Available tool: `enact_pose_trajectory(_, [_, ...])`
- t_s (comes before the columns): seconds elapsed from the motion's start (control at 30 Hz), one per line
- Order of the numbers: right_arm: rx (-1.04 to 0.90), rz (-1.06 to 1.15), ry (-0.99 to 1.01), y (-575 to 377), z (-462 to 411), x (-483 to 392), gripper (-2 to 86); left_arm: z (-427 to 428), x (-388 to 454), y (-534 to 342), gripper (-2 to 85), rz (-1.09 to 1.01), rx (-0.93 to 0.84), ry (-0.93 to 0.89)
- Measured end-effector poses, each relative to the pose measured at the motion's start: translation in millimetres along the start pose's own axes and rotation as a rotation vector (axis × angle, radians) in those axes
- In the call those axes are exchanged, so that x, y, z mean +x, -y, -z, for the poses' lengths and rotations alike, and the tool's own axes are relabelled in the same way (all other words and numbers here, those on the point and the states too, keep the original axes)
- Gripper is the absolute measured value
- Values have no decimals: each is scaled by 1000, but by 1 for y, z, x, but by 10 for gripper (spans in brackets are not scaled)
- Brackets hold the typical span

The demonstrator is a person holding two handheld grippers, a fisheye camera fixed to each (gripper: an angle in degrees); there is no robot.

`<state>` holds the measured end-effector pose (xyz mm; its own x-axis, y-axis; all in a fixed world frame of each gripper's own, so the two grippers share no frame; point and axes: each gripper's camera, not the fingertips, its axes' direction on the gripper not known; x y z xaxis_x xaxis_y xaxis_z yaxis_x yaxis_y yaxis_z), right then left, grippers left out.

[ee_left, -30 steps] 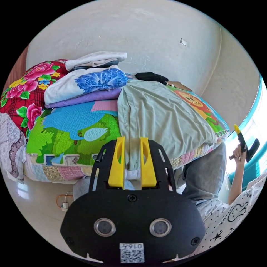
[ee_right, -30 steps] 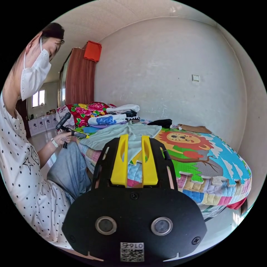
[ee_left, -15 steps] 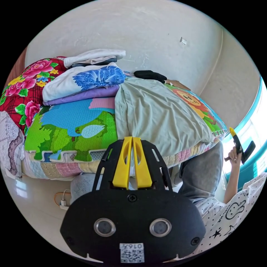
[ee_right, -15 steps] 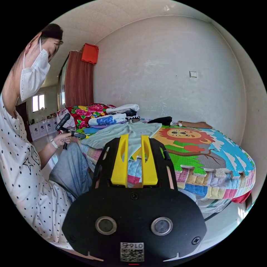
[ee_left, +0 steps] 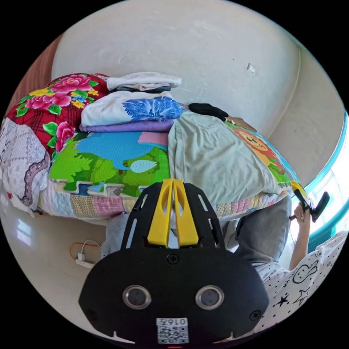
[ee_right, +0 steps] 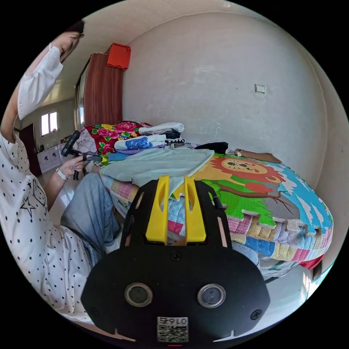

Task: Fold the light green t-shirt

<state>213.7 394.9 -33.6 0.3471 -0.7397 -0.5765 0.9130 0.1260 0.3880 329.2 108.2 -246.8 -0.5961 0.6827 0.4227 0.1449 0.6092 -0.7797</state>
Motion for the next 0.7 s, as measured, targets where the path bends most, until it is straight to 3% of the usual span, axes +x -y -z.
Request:
enact_pose_trajectory(0.17, [-154,71,-36,18,-43,-19,94,-2,-4,-6,1,-6,43,-72])
enact_pose_trajectory(0.4, [-140,104,2,29,-56,-28,102,-33,-3,-3,42,-24,-57,-104])
enact_pose_trajectory(0.7, [-150,52,6,25,-65,-12,98,-36,-3,-13,47,0,-43,-57])
